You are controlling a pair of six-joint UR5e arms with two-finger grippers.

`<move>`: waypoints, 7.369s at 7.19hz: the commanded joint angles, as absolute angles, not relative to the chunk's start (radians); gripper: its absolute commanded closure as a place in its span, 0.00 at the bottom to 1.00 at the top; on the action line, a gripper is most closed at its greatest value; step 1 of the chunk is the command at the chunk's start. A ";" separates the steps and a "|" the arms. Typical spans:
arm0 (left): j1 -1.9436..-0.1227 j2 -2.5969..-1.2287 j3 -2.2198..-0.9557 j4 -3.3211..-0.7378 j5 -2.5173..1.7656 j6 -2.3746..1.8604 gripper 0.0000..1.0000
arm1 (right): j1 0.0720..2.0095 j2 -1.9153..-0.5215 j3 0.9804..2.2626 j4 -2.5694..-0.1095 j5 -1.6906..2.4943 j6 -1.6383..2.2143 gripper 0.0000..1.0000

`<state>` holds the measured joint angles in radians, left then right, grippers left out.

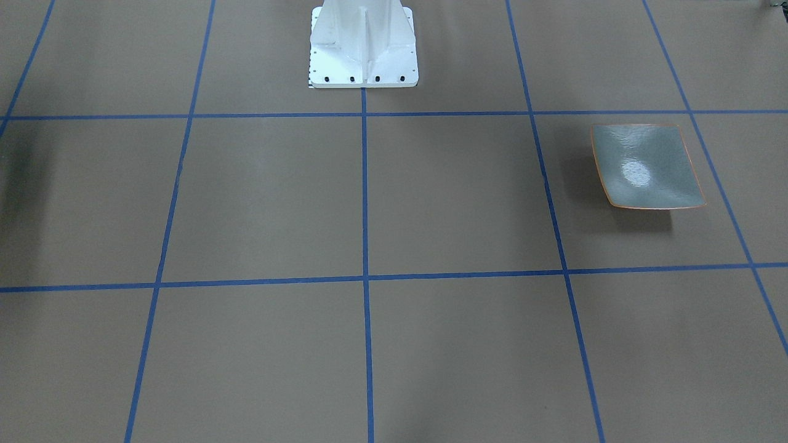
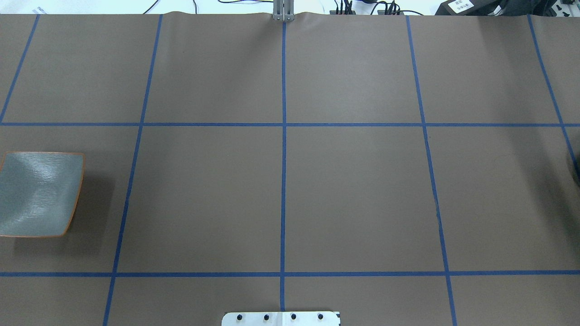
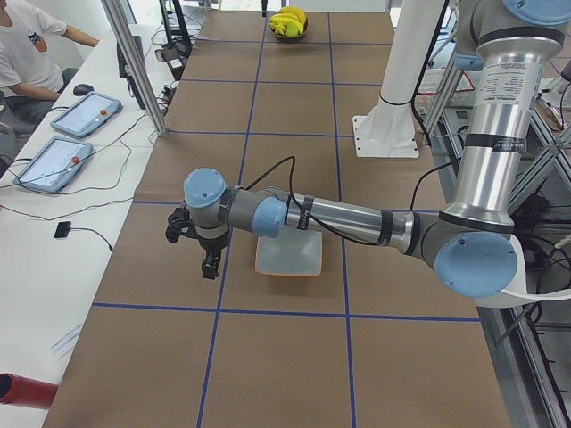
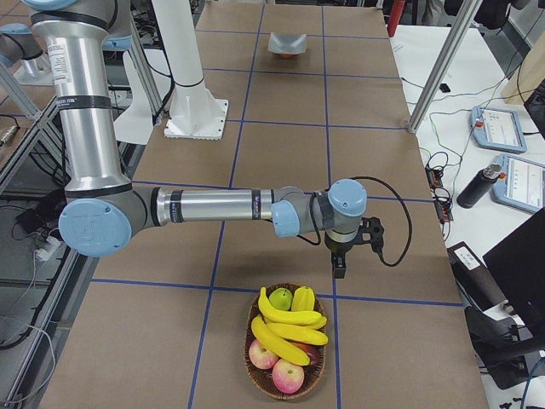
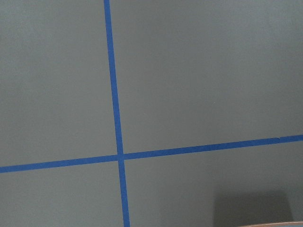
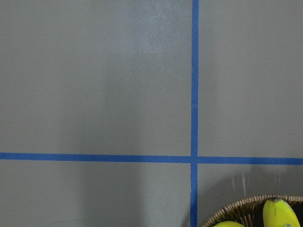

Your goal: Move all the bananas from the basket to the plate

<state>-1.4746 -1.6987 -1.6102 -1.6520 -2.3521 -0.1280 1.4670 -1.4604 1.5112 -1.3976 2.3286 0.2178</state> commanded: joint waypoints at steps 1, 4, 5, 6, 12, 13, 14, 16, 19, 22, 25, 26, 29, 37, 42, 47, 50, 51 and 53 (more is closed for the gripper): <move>-1.470 -1.700 -1.615 -1.649 -2.352 -0.130 0.00 | 1.466 -1.469 1.509 -1.397 2.333 0.218 0.00; -1.466 -1.683 -1.612 -1.660 -2.352 -0.137 0.00 | 1.466 -1.473 1.514 -1.396 2.329 0.219 0.00; -1.466 -1.684 -1.617 -1.658 -2.352 -0.137 0.00 | 1.465 -1.476 1.513 -1.397 2.332 0.215 0.00; -1.465 -1.686 -1.617 -1.657 -2.352 -0.137 0.00 | 1.465 -1.477 1.522 -1.397 2.332 0.218 0.00; -1.466 -1.684 -1.650 -1.655 -2.350 -0.138 0.00 | 1.488 -1.828 1.741 -1.312 2.265 0.244 0.00; -1.466 -1.681 -1.667 -1.654 -2.350 -0.138 0.00 | 1.541 -1.870 1.738 -1.274 2.237 0.259 0.00; -1.465 -1.683 -1.667 -1.654 -2.350 -0.138 0.00 | 1.563 -1.893 1.729 -1.266 2.232 0.344 0.00; -1.465 -1.683 -1.675 -1.654 -2.350 -0.138 0.00 | 1.578 -1.927 1.595 -1.075 2.220 0.379 0.01; -1.465 -1.681 -1.686 -1.652 -2.349 -0.138 0.00 | 1.578 -1.924 1.505 -0.828 2.212 0.624 0.02; -1.467 -1.681 -1.687 -1.652 -2.347 -0.138 0.00 | 1.578 -1.921 1.439 -0.776 2.220 0.670 0.02; -1.468 -1.680 -1.686 -1.652 -2.344 -0.138 0.00 | 1.577 -1.901 1.428 -0.778 2.221 0.696 0.02; -1.468 -1.680 -1.686 -1.652 -2.342 -0.138 0.00 | 1.577 -1.896 1.425 -0.778 2.221 0.709 0.02; -1.468 -1.680 -1.687 -1.652 -2.342 -0.137 0.00 | 1.577 -1.898 1.402 -0.775 2.224 0.704 0.04; -1.470 -1.663 -1.690 -1.654 -2.342 -0.137 0.00 | 1.577 -1.853 1.448 -0.782 2.296 0.709 1.00; -1.466 -1.661 -1.693 -1.654 -2.344 -0.138 0.00 | 1.626 -1.945 1.497 -0.781 2.312 0.608 1.00; -1.466 -1.661 -1.706 -1.652 -2.347 -0.138 0.00 | 1.647 -1.959 1.607 -0.823 2.446 0.598 1.00; -1.466 -1.660 -1.706 -1.655 -2.353 -0.138 0.00 | 1.611 -1.909 1.713 -0.902 2.471 0.617 1.00; -1.465 -1.661 -1.707 -1.657 -2.355 -0.138 0.00 | 1.568 -1.863 1.730 -0.917 2.477 0.647 1.00; -1.462 -1.695 -1.698 -1.649 -2.408 -0.241 0.00 | 1.411 -1.733 1.749 -0.914 2.491 0.783 1.00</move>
